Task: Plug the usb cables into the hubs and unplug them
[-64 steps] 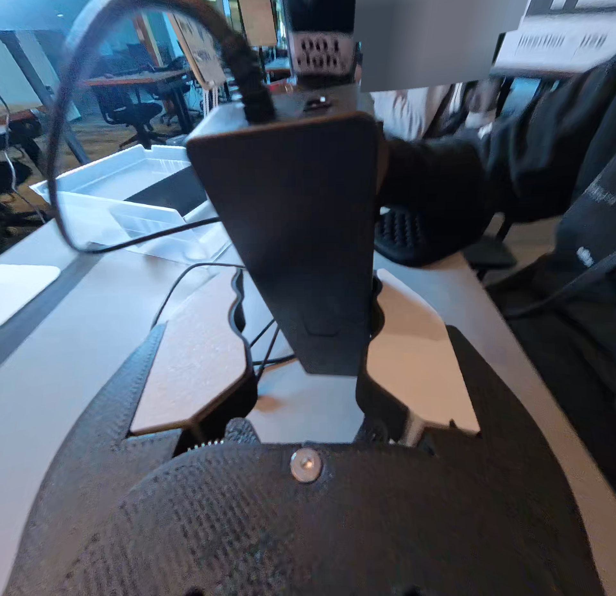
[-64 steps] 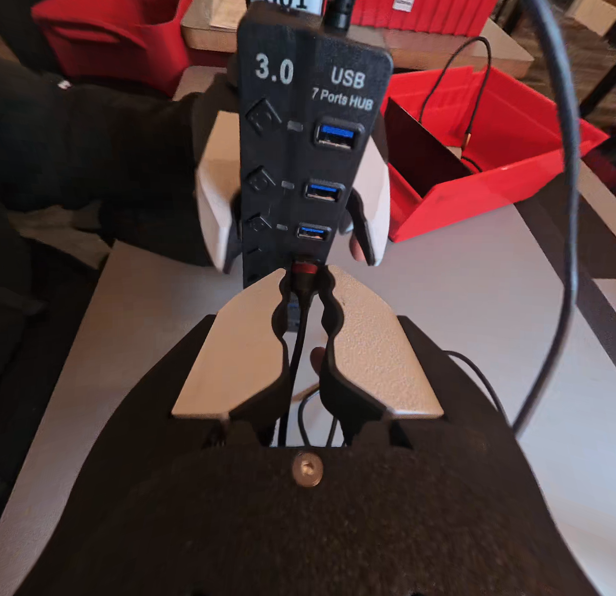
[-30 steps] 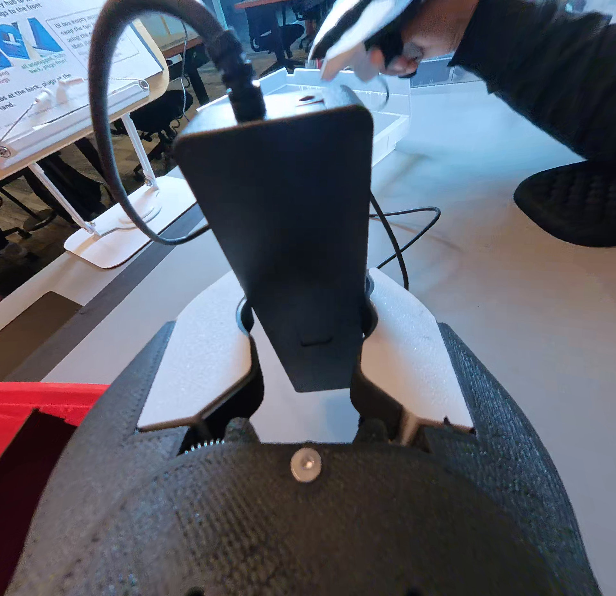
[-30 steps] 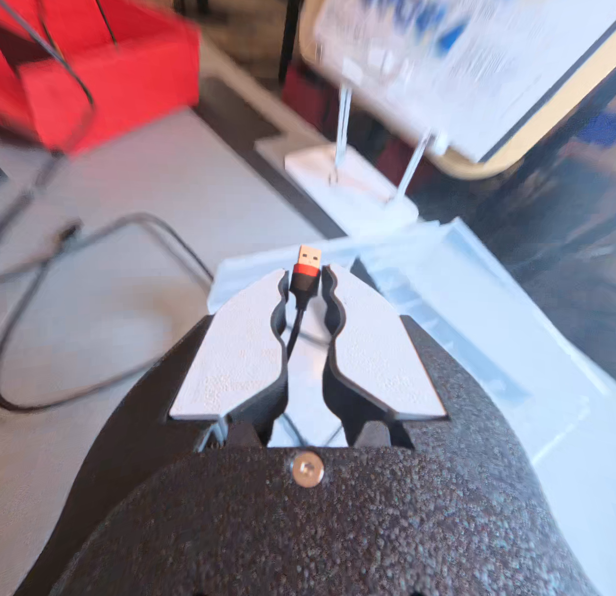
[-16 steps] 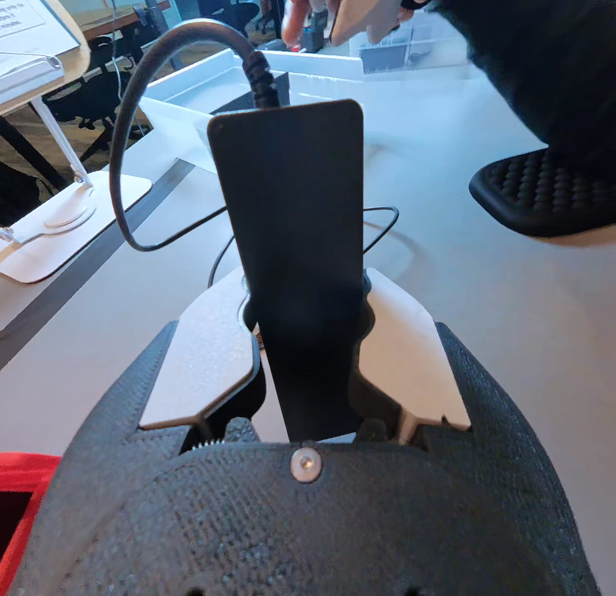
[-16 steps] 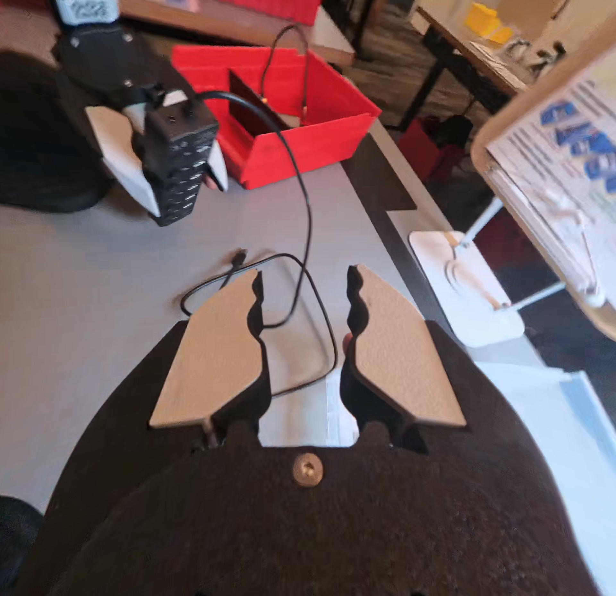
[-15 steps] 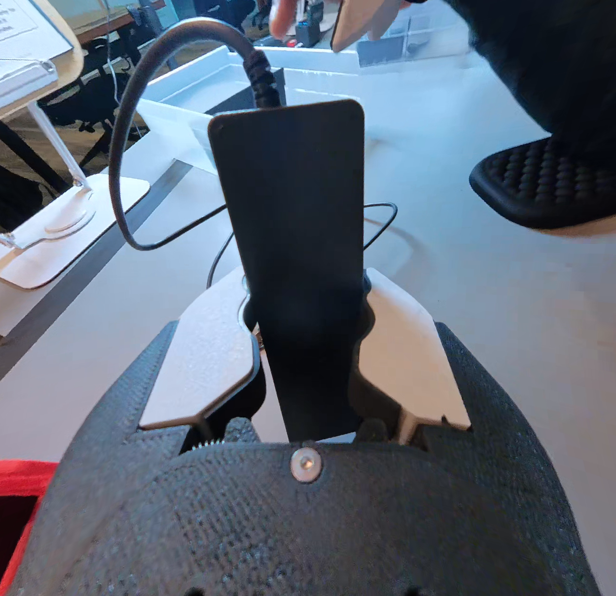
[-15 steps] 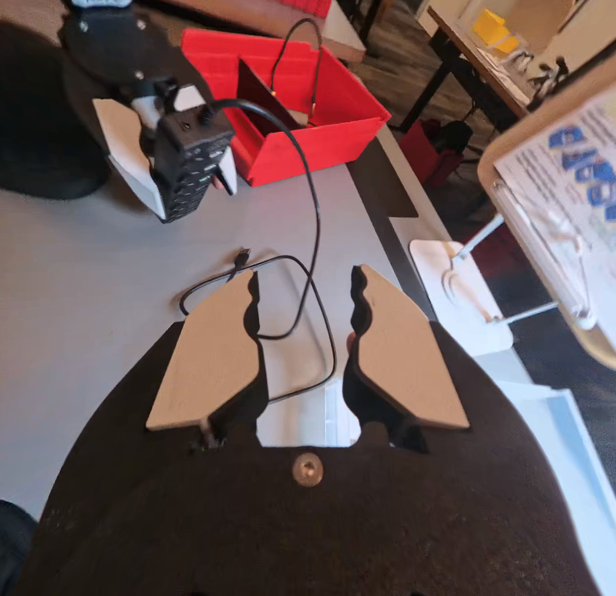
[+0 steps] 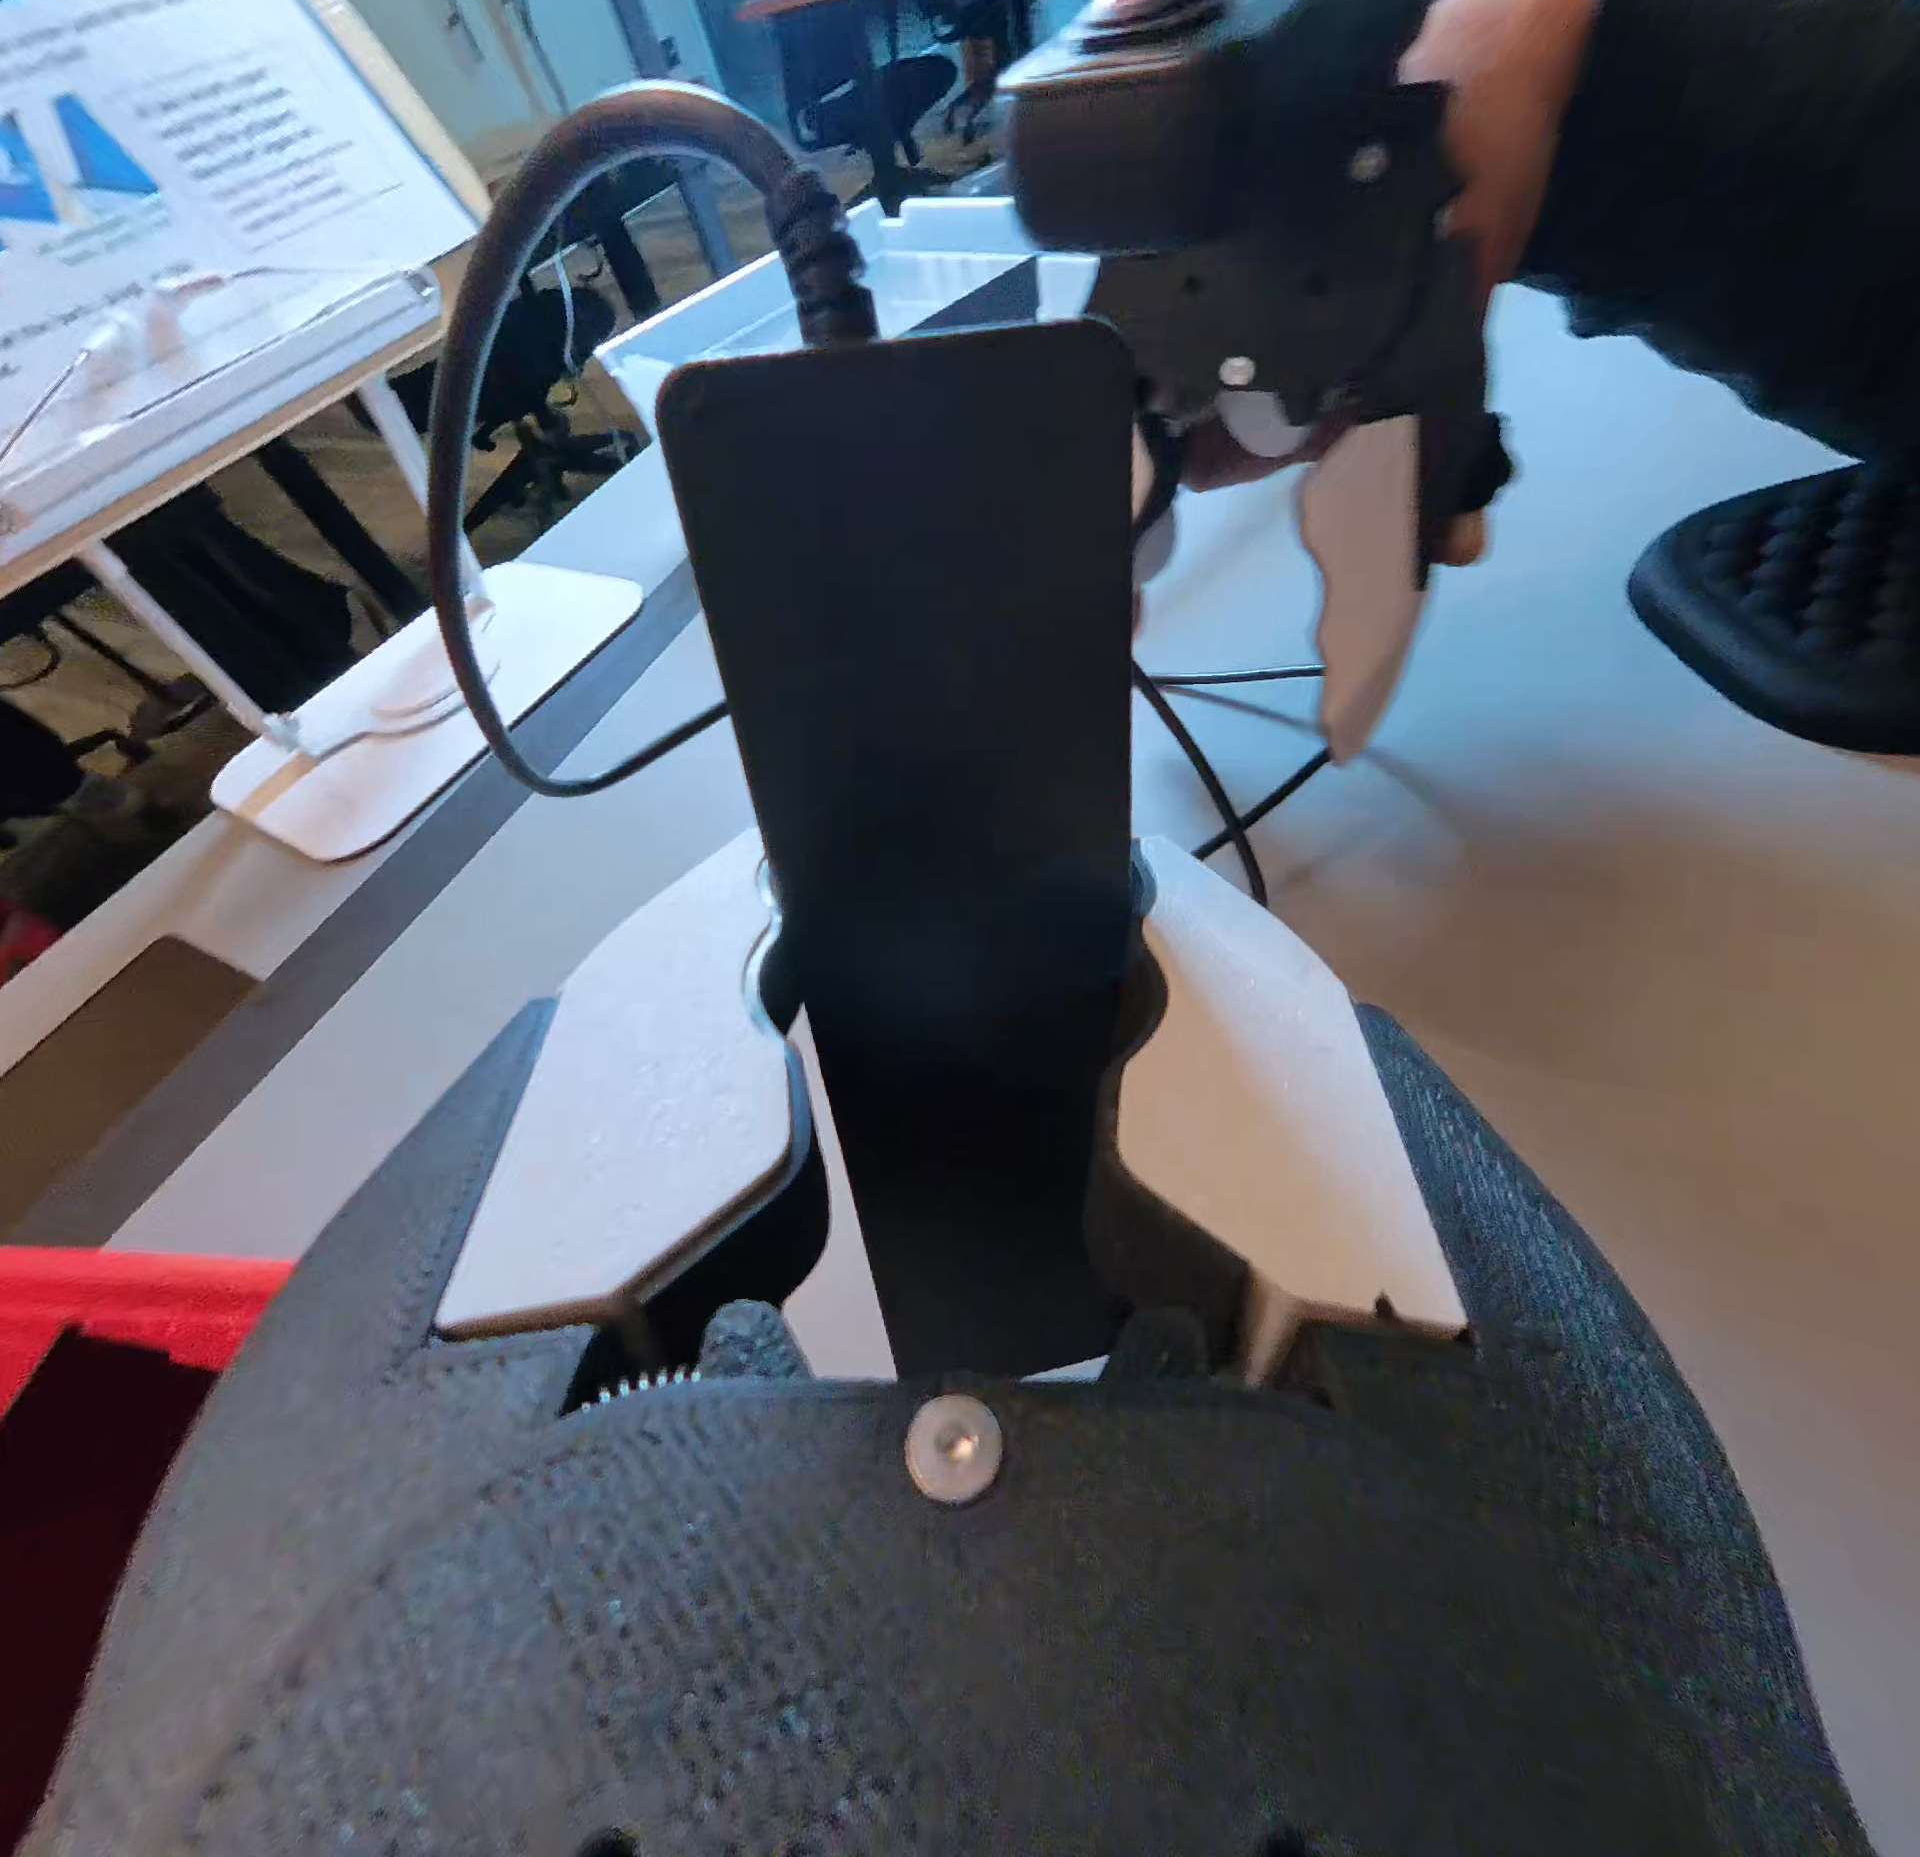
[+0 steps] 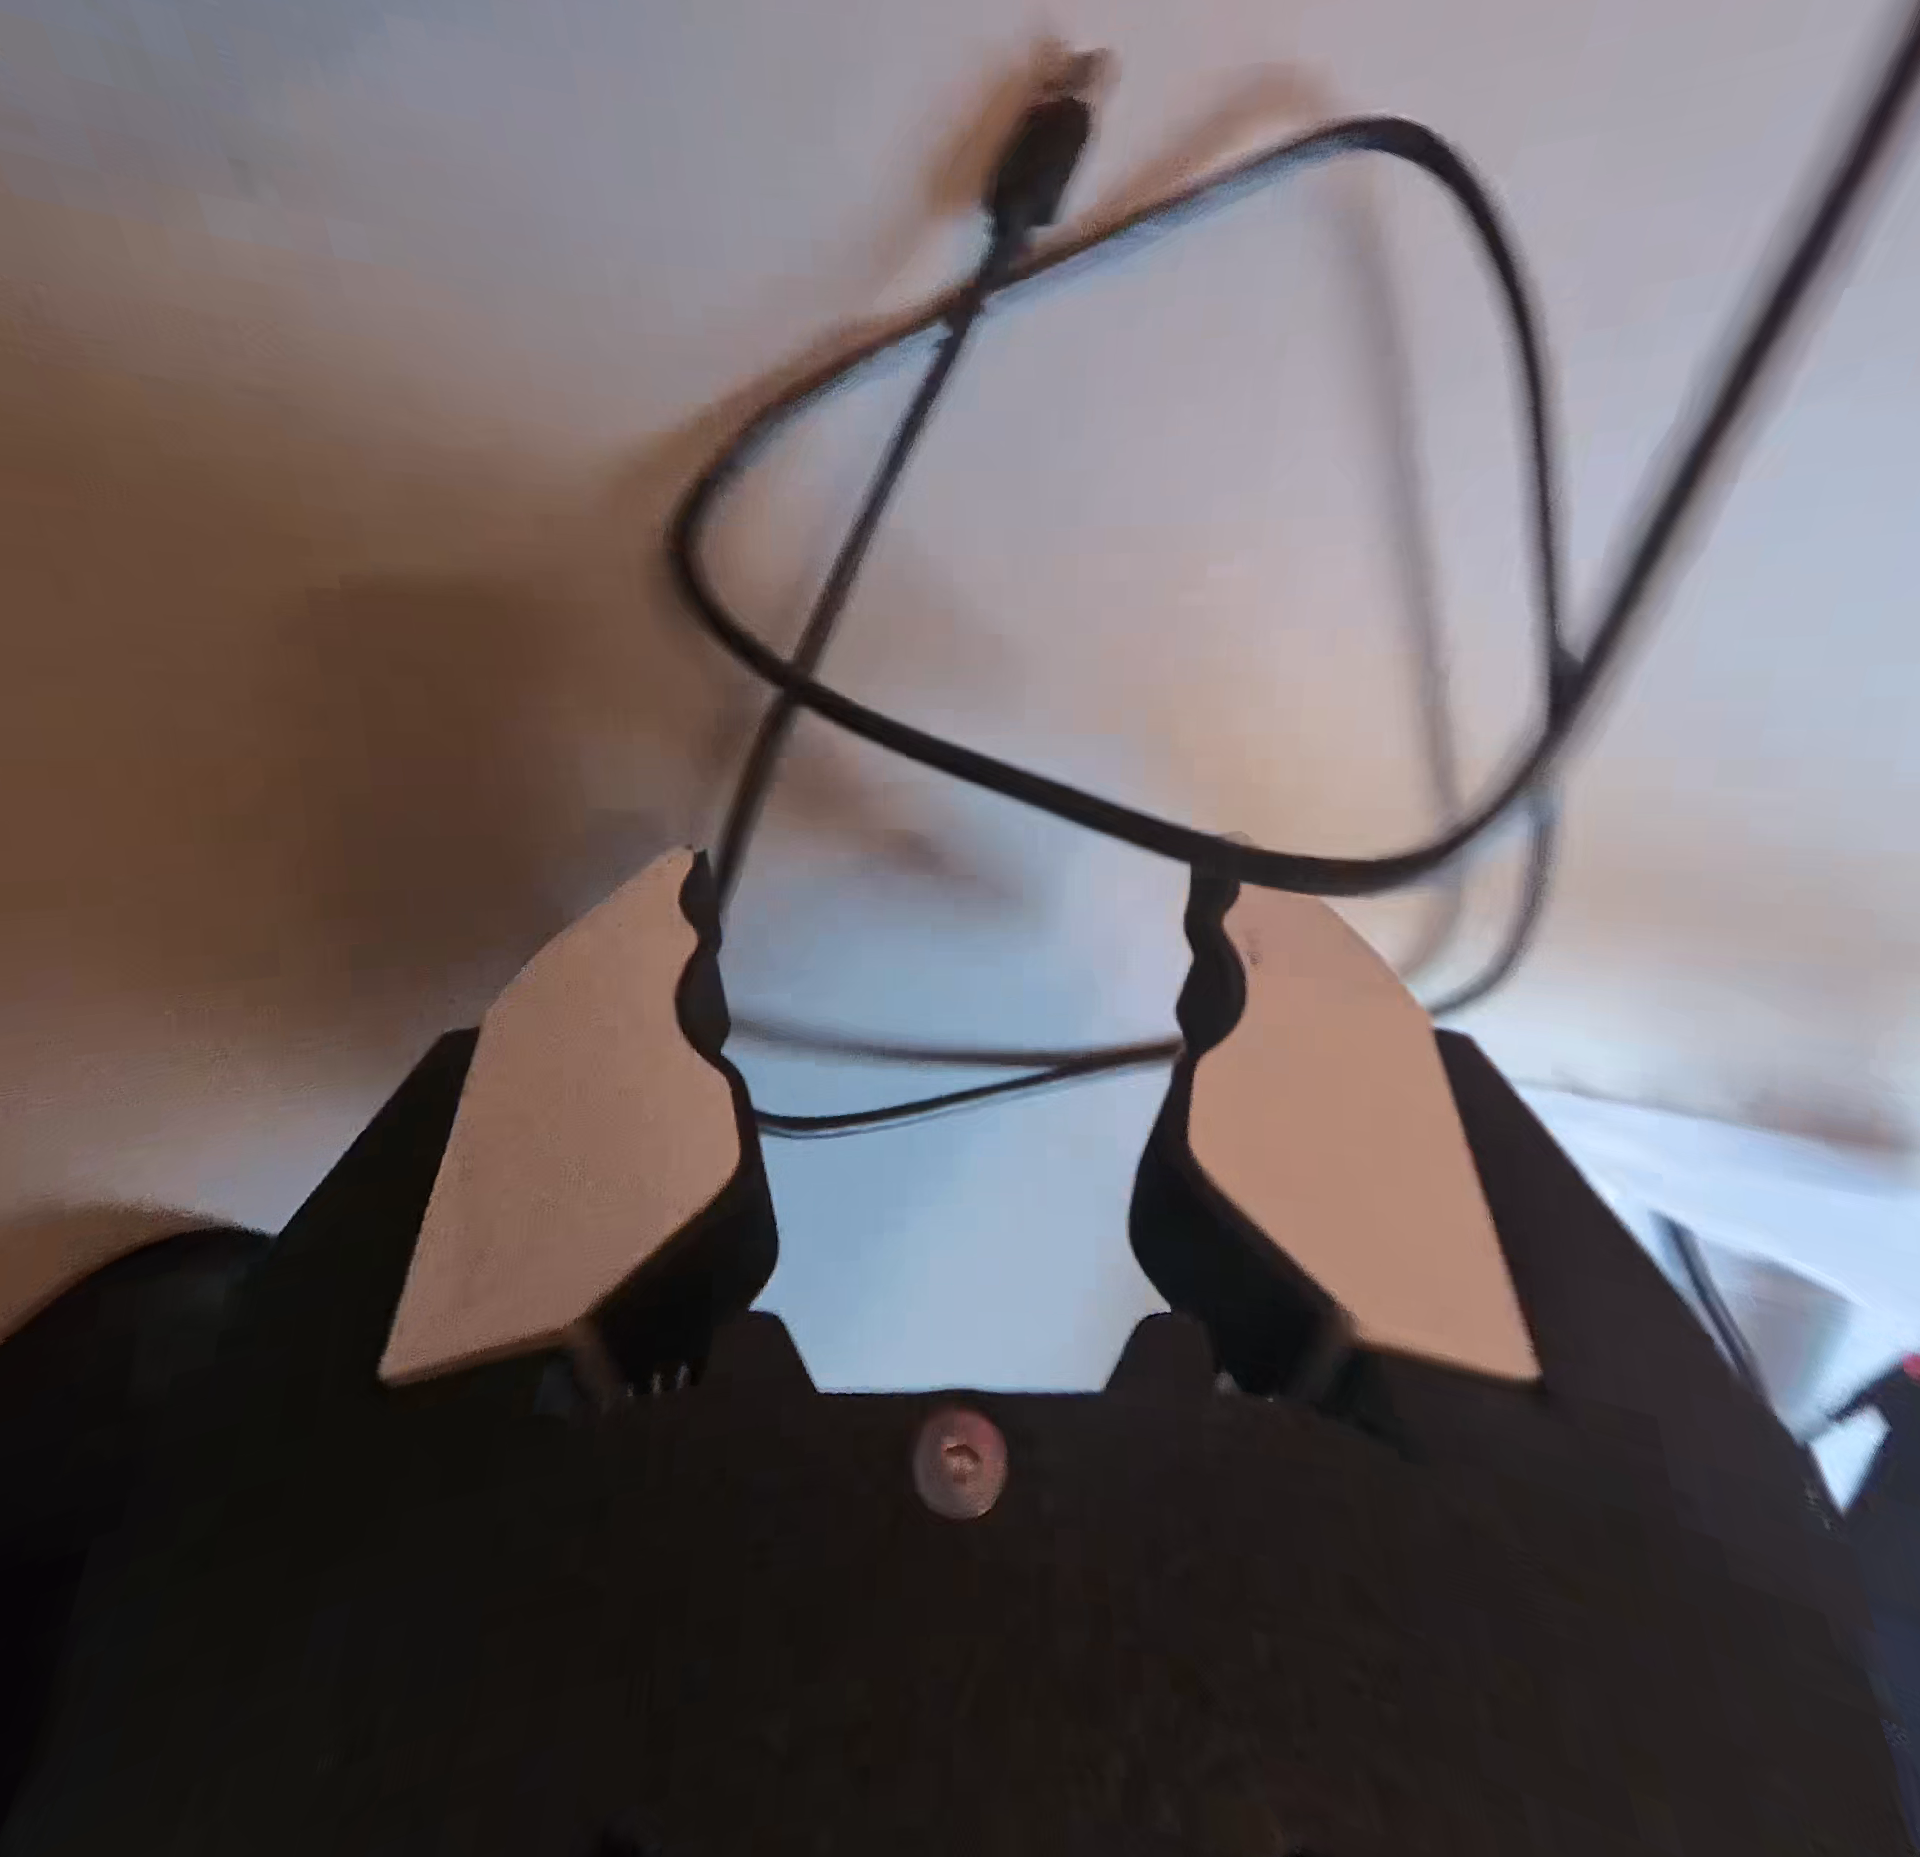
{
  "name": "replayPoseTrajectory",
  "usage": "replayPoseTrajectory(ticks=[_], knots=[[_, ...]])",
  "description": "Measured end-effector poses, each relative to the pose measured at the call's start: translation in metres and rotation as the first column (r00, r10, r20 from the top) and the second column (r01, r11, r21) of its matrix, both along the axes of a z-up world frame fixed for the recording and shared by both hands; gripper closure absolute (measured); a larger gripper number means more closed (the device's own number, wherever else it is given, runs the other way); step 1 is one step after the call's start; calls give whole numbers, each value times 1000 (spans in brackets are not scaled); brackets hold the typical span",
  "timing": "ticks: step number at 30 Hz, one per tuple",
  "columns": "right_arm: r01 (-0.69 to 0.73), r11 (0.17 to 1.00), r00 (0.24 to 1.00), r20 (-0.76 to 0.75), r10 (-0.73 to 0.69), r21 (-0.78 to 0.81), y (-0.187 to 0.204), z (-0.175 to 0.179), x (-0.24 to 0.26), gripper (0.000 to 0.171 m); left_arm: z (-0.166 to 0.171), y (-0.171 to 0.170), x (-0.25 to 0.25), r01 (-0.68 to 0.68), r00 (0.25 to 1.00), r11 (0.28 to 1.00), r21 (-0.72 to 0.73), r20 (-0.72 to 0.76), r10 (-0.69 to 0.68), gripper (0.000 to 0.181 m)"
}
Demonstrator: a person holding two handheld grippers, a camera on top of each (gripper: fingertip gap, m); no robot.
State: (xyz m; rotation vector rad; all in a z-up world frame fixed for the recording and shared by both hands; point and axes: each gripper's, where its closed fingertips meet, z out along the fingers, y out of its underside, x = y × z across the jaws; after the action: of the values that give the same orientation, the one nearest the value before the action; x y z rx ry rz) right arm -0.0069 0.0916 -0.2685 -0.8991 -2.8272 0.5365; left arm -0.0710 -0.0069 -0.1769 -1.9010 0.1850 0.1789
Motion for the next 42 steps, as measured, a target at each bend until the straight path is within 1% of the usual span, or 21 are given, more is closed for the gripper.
replayPoseTrajectory(ticks=[4,5,7,9,11,14,17,19,20,23,26,28,29,30,31,34,36,38,40,41,42], knots=[[-106,994,993,46,105,22,-29,-14,11,94,-4,-3,-14,-52,998,999,-11,30,53,121],[-126,991,990,67,124,41,-32,-19,14,105,-5,-4,-18,-68,997,998,-17,35,68,121],[-151,980,988,65,143,128,-29,-24,14,136,-7,-5,-23,-98,994,995,-30,44,99,120],[-178,957,984,35,175,228,-21,-21,14,168,-11,-6,-28,-129,990,990,-55,50,132,121],[-207,937,977,5,214,280,-22,-10,20,168,-15,-6,-31,-152,987,985,-82,46,156,121],[-246,912,954,-84,287,327,-32,14,24,169,-24,-4,-28,-141,986,982,-125,76,151,121],[-289,886,887,-247,390,363,-50,37,17,169,-30,-1,-18,-94,989,983,-154,101,111,121],[-275,857,812,-371,450,436,-57,47,4,167,-34,0,-10,-60,988,982,-180,128,84,121],[-262,848,775,-423,470,462,-61,50,-2,160,-35,1,-8,-51,988,981,-188,136,77,121],[-194,822,704,-508,497,535,-62,45,-16,120,-39,2,-1,-14,982,979,-206,179,52,122],[-188,790,665,-516,540,584,-56,26,-26,111,-39,3,7,28,971,977,-210,236,23,122],[-194,763,638,-511,576,617,-52,16,-32,119,-42,2,8,36,973,973,-229,231,18,121],[-200,743,605,-516,607,639,-52,15,-34,134,-43,2,10,49,973,971,-235,230,6,121],[-215,716,585,-499,639,664,-51,13,-34,155,-44,2,13,63,973,970,-237,232,-6,122],[-230,695,584,-474,659,681,-51,12,-33,165,-44,2,14,69,973,969,-238,232,-12,122],[-282,698,555,-481,678,658,-62,32,-21,166,-47,-1,12,66,975,962,-264,221,-7,122],[-335,671,512,-470,719,662,-71,53,-7,166,-53,-6,16,109,959,945,-307,281,-20,122],[-334,612,429,-462,776,717,-82,75,0,166,-58,-8,24,160,938,923,-349,346,-32,122],[-272,560,303,-482,822,783,-95,97,-3,166,-63,-8,35,203,925,899,-389,377,-45,122],[-261,538,259,-479,839,801,-100,102,-3,167,-64,-8,42,231,914,886,-402,402,-55,122],[-258,517,239,-465,853,816,-103,103,-4,167,-63,-9,51,270,899,874,-405,430,-79,122]])
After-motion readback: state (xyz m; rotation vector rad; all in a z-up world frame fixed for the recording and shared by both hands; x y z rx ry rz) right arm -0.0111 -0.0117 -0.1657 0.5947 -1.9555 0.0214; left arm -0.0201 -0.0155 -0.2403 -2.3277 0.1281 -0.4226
